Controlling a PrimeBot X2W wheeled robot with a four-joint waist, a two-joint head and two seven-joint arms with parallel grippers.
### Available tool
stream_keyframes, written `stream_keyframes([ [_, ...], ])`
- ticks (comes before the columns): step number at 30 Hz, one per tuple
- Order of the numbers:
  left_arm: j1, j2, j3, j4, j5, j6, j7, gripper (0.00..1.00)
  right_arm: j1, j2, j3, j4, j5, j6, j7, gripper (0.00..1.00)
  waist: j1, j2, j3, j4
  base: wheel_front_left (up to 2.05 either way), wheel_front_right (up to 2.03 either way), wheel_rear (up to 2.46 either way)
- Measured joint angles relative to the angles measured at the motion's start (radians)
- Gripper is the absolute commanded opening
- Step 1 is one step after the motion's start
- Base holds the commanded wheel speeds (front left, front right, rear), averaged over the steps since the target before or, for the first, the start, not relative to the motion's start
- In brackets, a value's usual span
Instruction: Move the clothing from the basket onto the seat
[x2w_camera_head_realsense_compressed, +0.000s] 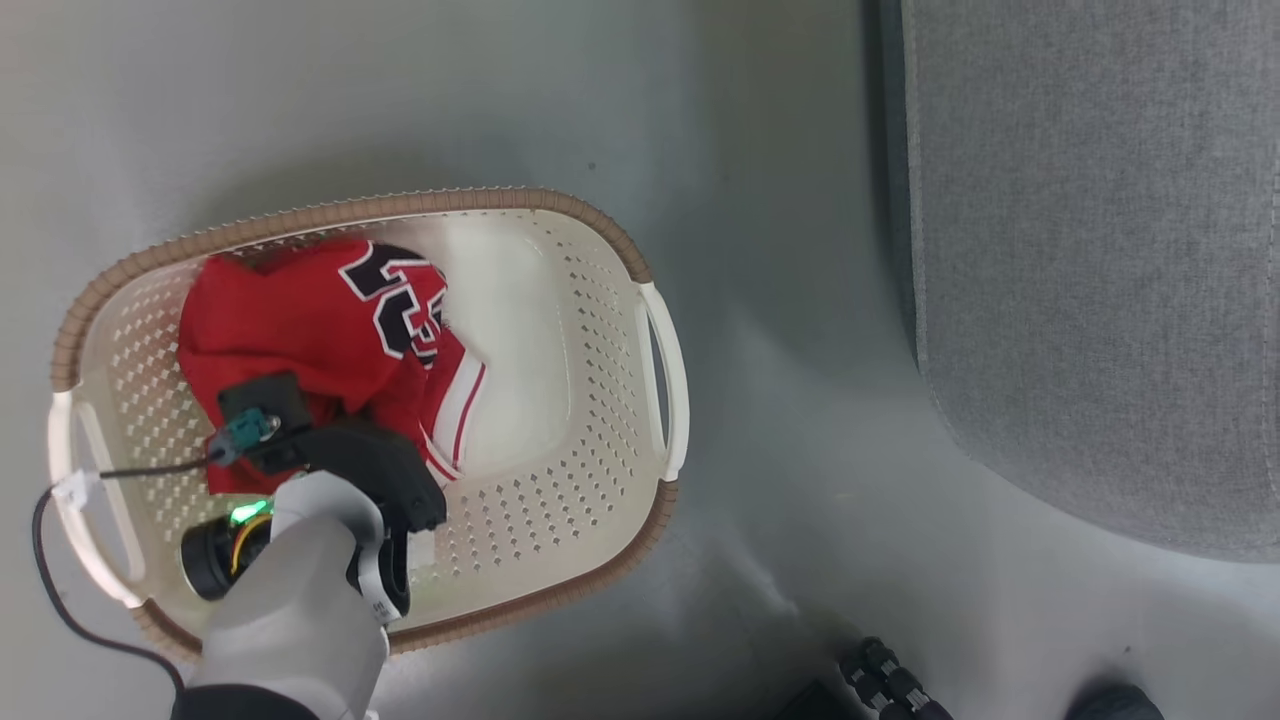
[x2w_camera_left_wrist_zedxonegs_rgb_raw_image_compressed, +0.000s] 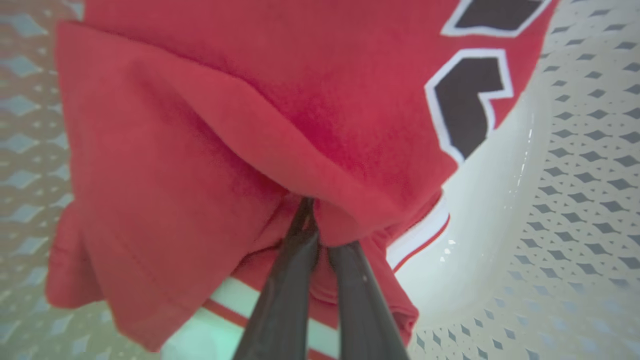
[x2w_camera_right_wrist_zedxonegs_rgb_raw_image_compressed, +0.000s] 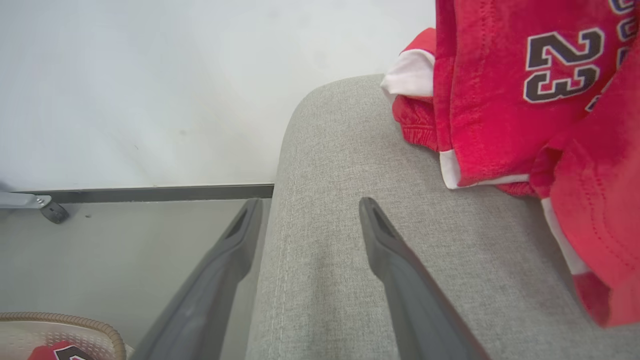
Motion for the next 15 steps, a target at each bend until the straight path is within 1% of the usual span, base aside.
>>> stream_keyframes([
  [2,0.018,0.0,-0.001,-0.008,-0.027,0.0,0.0,0.0,-0.001,-0.001,0.005,-0.007,-0.001,0.0,0.0,1.0,0.0,0.0,-0.011,0.004,0.0,0.0,0.0],
  [6,0.042,0.0,-0.008,-0.043,-0.042,0.0,0.0,0.0,-0.01,-0.002,0.005,-0.018,-0.001,0.0,0.0,1.0,0.0,0.0,-0.037,0.014,0.0,0.0,0.0],
  [15,0.105,0.0,0.002,-0.166,-0.105,0.0,0.0,0.0,-0.011,-0.005,-0.01,-0.044,-0.001,0.0,0.0,1.0,0.0,0.0,-0.098,0.047,0.0,0.0,0.0],
])
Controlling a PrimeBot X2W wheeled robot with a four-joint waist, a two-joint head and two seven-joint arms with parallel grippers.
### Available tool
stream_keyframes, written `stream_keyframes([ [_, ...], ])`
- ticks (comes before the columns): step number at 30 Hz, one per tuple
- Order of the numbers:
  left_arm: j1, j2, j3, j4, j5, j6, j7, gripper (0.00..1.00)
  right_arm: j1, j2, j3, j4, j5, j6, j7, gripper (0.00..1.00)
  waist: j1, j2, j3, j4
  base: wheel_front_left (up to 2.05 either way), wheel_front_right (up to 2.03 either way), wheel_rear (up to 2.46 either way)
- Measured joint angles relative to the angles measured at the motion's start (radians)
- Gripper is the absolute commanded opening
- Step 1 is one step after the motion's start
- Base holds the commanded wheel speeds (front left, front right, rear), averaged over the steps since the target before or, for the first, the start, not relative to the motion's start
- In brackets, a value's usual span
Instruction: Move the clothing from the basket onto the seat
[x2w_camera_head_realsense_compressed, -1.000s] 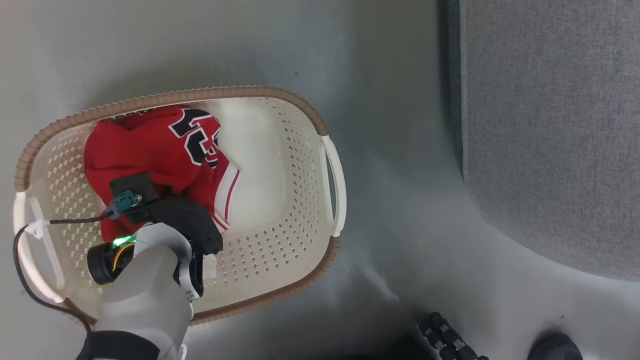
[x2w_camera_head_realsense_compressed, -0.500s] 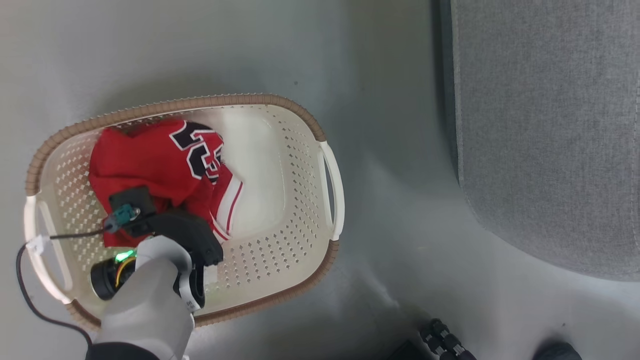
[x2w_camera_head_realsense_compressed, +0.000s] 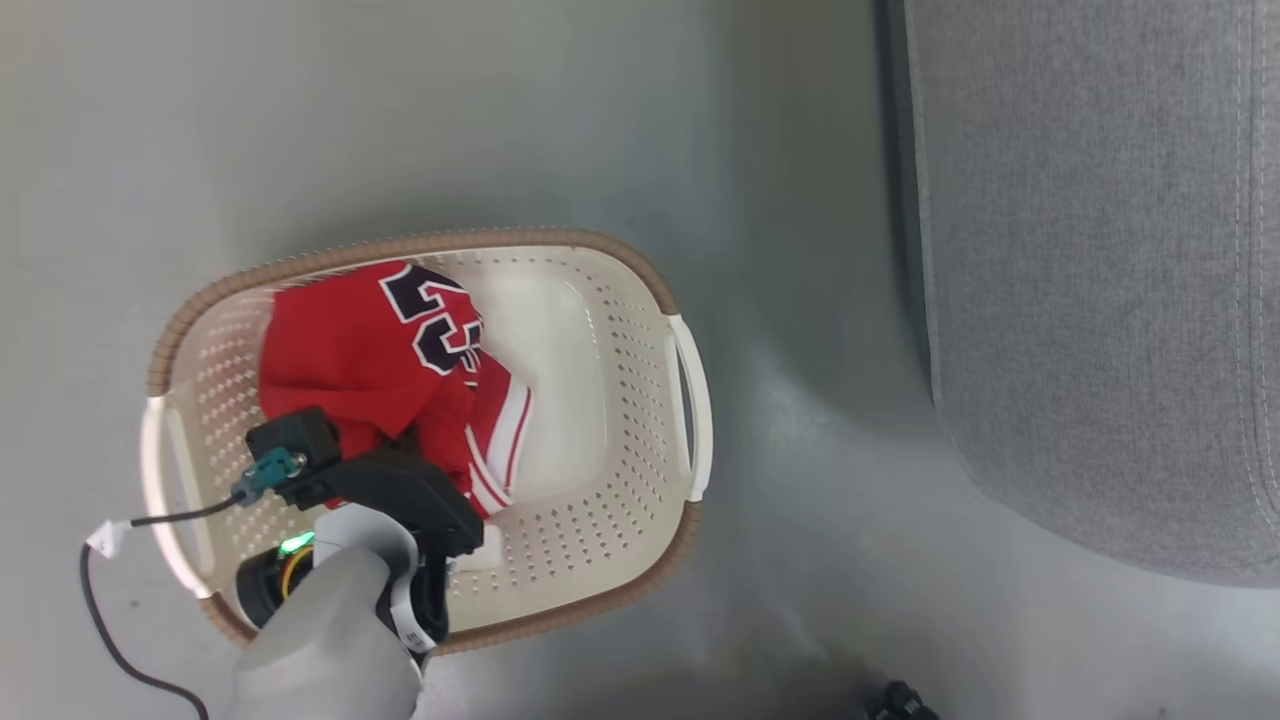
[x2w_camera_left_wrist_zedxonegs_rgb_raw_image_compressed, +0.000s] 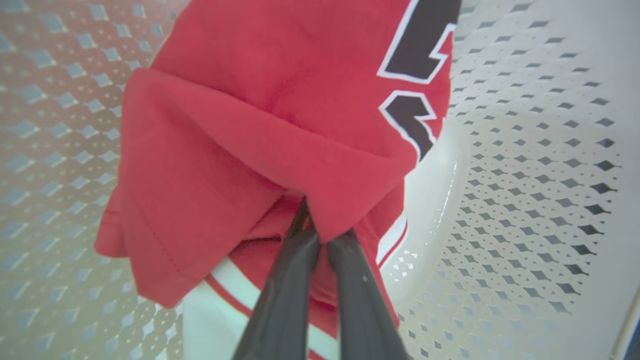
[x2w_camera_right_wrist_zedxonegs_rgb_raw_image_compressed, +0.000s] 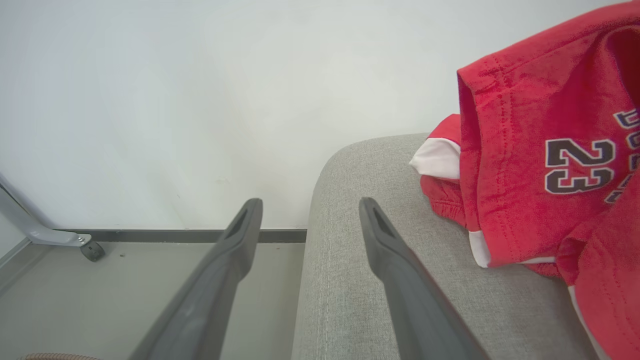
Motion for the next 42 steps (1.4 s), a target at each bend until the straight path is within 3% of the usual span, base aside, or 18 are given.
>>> stream_keyframes([
  [9,0.088,0.0,0.014,-0.174,-0.001,0.0,0.0,0.0,0.019,-0.007,-0.027,-0.015,0.0,0.0,0.0,1.0,0.0,0.0,-0.057,0.038,0.0,0.0,0.0],
  [19,0.192,0.001,0.075,-0.364,0.119,0.0,0.0,0.0,0.064,-0.004,-0.058,0.016,-0.008,0.0,0.0,1.0,0.0,0.0,-0.133,0.088,0.0,0.0,0.0],
  [32,0.356,0.001,0.233,-0.74,0.464,0.0,0.0,0.0,0.1,0.035,-0.052,0.04,-0.051,0.0,0.0,1.0,-0.0001,-0.0001,-0.277,0.151,0.0,0.0,0.0],
  [42,0.459,0.001,0.314,-1.055,0.771,0.0,0.0,0.0,0.103,0.063,0.02,0.081,-0.071,0.0,0.0,1.0,-0.0001,-0.0001,-0.389,0.179,0.0,0.0,0.0],
])
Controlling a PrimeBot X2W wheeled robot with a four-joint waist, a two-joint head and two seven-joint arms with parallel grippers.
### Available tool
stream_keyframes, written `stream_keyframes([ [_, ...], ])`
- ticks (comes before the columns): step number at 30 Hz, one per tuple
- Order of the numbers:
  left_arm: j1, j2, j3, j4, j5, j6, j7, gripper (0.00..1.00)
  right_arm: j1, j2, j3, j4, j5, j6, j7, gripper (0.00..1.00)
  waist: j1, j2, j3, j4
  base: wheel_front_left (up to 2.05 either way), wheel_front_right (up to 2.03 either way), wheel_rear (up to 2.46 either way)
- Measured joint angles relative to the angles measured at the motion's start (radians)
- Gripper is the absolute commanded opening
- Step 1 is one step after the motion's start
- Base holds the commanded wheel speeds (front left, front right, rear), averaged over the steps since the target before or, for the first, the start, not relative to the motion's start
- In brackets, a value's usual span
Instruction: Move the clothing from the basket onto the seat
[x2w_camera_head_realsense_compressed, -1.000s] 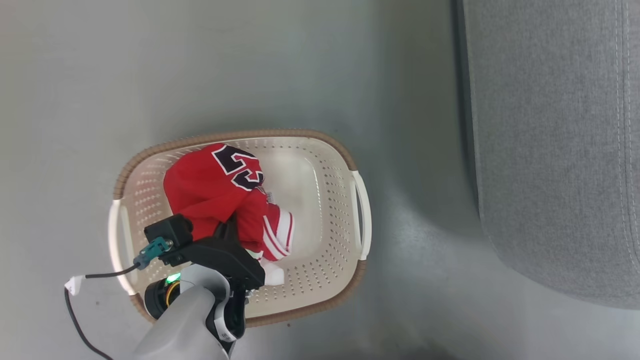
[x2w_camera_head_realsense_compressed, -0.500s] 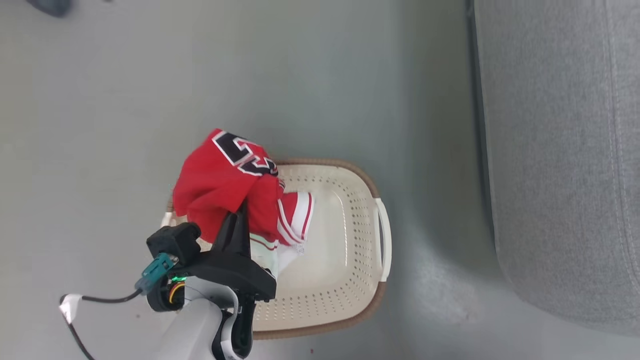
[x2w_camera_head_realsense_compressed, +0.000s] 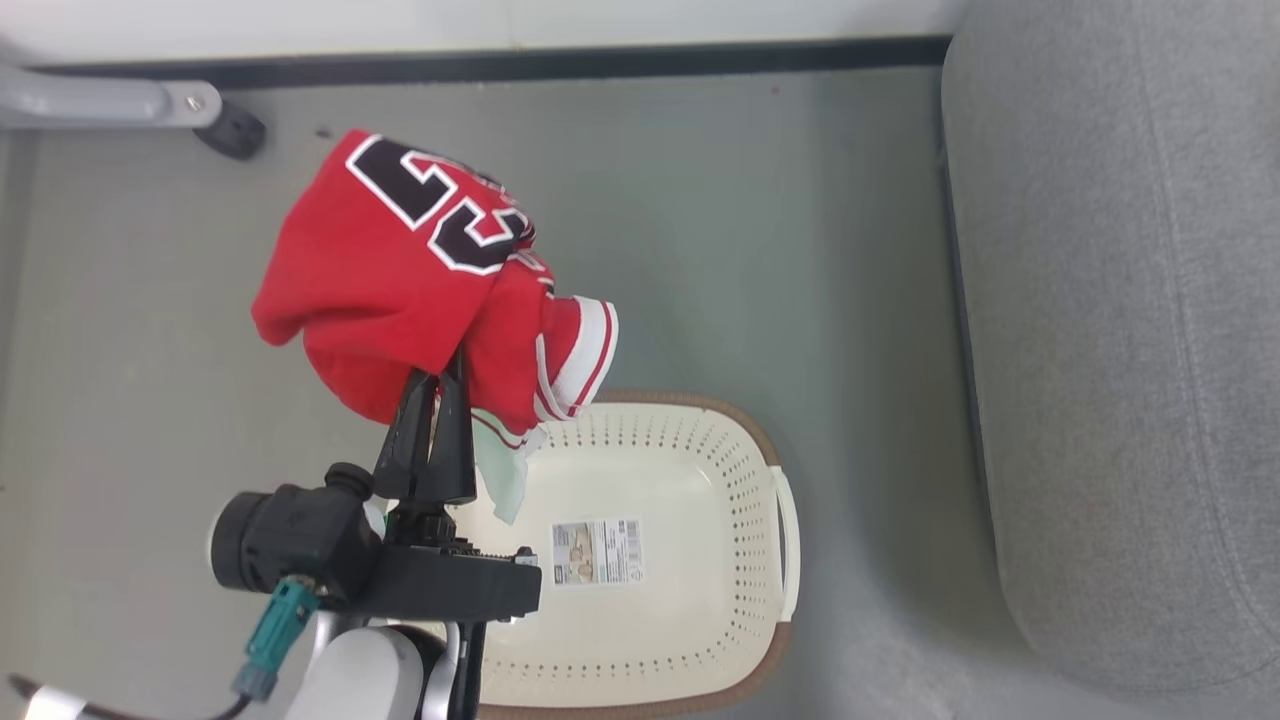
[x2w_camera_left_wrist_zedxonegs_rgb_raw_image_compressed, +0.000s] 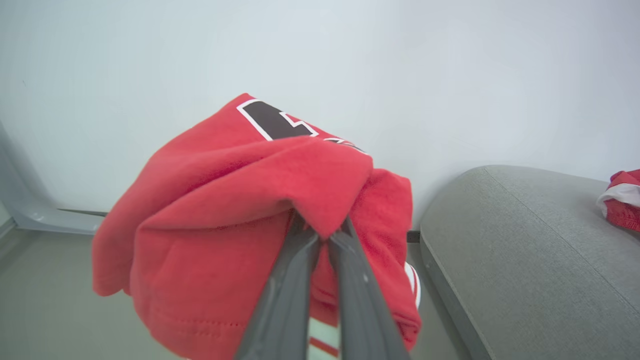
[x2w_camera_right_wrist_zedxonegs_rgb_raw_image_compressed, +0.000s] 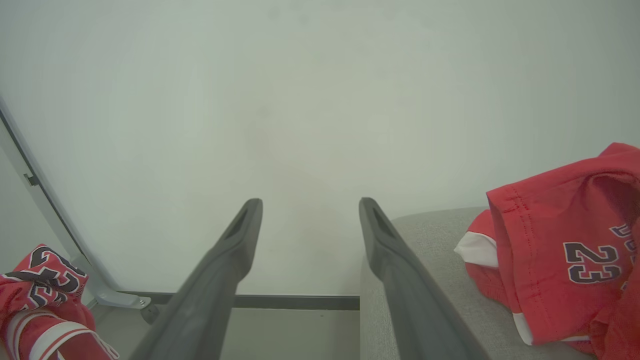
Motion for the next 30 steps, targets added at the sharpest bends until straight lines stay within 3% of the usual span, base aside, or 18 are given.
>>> stream_keyframes([
  [5,0.01,0.0,0.006,-0.143,0.141,0.0,0.0,0.0,-0.001,0.013,0.063,0.043,-0.028,0.0,0.0,1.0,0.0001,0.0,-0.058,0.005,0.0,0.0,0.0],
  [11,0.023,0.0,-0.019,-0.257,0.237,0.0,0.0,0.0,-0.001,0.023,0.115,0.08,-0.053,0.0,0.0,1.0,0.0001,0.0,-0.114,0.008,0.0,0.0,0.0],
  [20,0.014,0.002,-0.094,-0.315,0.248,0.0,0.007,0.0,-0.002,0.029,0.224,0.1,-0.072,0.0,0.0,1.0,0.0,0.0,-0.189,0.02,0.0,0.0,0.0],
  [30,-0.055,0.003,-0.157,-0.361,0.218,-0.02,0.136,0.0,-0.015,0.028,0.448,0.068,-0.105,0.0,0.0,1.0,0.0001,0.0,-0.279,0.049,0.0,0.0,0.0],
])
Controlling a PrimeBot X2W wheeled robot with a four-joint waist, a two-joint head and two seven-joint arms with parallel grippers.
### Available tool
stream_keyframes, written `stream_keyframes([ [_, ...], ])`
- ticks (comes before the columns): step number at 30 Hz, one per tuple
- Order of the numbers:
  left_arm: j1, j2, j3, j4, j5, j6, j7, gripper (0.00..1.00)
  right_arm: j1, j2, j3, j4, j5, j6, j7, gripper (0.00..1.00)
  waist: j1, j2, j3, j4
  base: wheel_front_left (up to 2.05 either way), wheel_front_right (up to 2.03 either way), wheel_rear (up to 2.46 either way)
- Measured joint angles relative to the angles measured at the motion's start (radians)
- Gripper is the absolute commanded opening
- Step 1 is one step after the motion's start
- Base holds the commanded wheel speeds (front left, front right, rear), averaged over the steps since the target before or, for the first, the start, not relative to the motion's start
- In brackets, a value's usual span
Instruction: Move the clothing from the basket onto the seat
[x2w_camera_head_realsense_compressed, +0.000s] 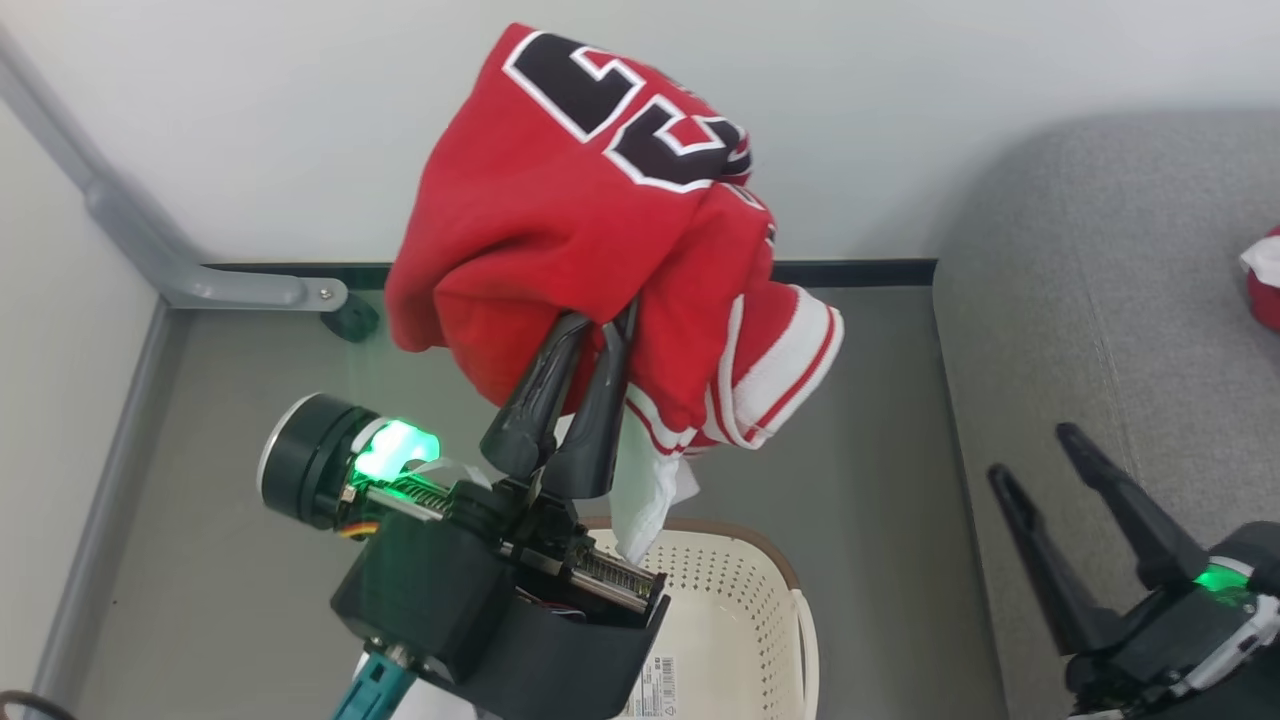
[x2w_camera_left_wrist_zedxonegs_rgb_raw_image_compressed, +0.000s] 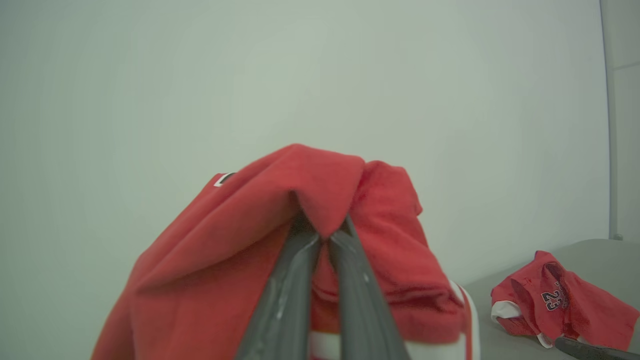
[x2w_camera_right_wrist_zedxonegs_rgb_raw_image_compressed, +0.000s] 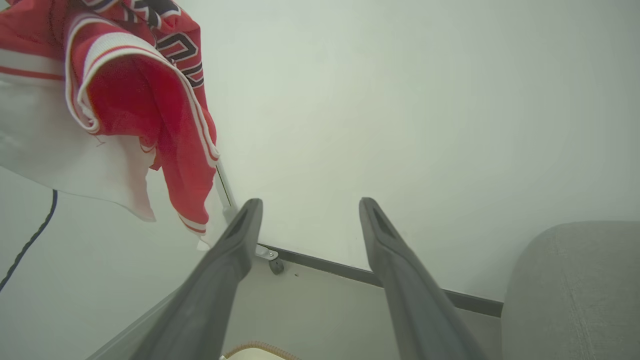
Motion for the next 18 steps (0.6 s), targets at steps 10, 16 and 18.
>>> stream_keyframes([
  [10,-0.085,0.0,-0.072,-0.008,-0.107,-0.052,0.13,0.0,-0.15,-0.019,0.225,-0.03,-0.018,0.0,0.0,1.0,0.0,0.0001,-0.055,0.072,0.0,0.0,0.0],
  [16,-0.108,0.0,-0.106,-0.008,-0.167,-0.064,0.184,0.0,-0.236,-0.004,0.316,0.008,-0.017,0.0,0.0,1.0,0.0001,0.0001,-0.082,0.114,0.0,0.0,0.0],
  [18,-0.111,-0.001,-0.121,-0.008,-0.182,-0.074,0.199,0.0,-0.269,0.01,0.345,0.025,-0.017,0.0,0.0,1.0,0.0,0.0001,-0.089,0.126,0.0,0.0,0.0],
])
